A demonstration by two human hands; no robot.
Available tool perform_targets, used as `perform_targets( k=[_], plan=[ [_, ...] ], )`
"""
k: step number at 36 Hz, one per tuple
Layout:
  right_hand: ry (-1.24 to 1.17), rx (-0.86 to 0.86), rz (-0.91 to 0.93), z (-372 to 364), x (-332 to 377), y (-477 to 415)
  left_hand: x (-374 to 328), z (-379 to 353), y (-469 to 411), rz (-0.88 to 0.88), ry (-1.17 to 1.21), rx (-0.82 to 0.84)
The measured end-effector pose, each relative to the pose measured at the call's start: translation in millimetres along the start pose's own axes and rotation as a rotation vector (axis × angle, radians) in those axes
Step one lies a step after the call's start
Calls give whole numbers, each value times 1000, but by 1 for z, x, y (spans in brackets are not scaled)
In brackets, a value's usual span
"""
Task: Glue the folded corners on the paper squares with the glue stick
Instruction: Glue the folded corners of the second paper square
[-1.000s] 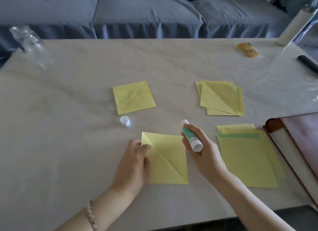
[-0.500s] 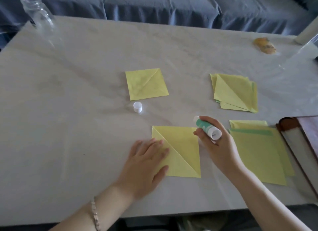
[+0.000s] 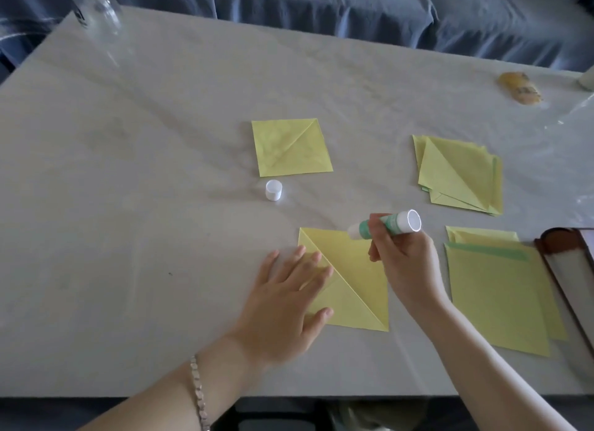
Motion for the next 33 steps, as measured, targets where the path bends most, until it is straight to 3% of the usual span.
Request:
perform_targets(
  k=[11,23,33],
  plan=[
    [95,130,14,-32,12,-8,5,8,0,-32,78,91],
    [26,77,-33,-18,-3,-10,6,26,-16,-335,-91,181],
    [-63,33,-43,-15,-9,-4,14,30,-22,-373,12,133]
  ],
)
Point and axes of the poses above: each hand's wrist, its own y-axis away from the middle knuckle, its own z-axis out of the back of the hand, x = y × z, the point moved 6 cm from there along -y, towards the middle knuckle, and after that the axes turned 4 degrees about y, right-handed, at the moved point
